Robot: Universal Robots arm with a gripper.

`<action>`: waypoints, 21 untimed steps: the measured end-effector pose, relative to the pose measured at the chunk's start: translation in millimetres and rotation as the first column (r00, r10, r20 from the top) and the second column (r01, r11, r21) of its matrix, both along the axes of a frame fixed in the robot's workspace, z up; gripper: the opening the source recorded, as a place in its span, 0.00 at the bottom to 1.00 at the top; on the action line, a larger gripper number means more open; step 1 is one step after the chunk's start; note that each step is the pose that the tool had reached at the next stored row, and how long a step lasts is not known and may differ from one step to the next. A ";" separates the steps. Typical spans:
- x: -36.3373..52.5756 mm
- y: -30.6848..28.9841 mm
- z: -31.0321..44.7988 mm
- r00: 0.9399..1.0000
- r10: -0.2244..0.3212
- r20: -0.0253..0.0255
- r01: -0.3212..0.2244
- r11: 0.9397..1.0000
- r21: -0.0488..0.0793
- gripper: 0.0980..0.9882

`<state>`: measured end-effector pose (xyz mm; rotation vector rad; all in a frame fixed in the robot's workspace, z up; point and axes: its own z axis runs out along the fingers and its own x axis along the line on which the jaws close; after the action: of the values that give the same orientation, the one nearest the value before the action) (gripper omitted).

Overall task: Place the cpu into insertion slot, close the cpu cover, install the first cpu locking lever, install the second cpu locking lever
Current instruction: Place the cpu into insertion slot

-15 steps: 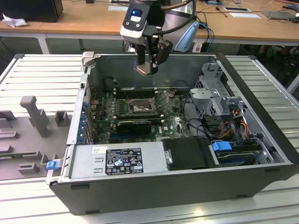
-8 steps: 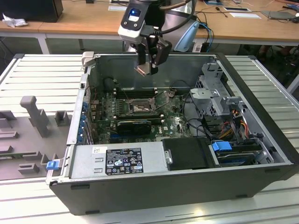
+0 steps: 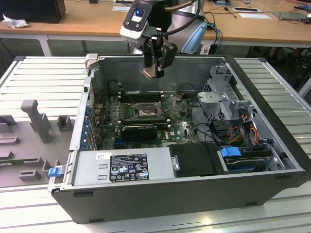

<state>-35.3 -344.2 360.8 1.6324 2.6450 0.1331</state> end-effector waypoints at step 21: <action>0.0 0.0 -0.8 0.989 -0.149 0.000 0.149 0.989 0.000 0.48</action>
<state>-35.3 -344.2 360.0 1.8220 2.5106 0.1290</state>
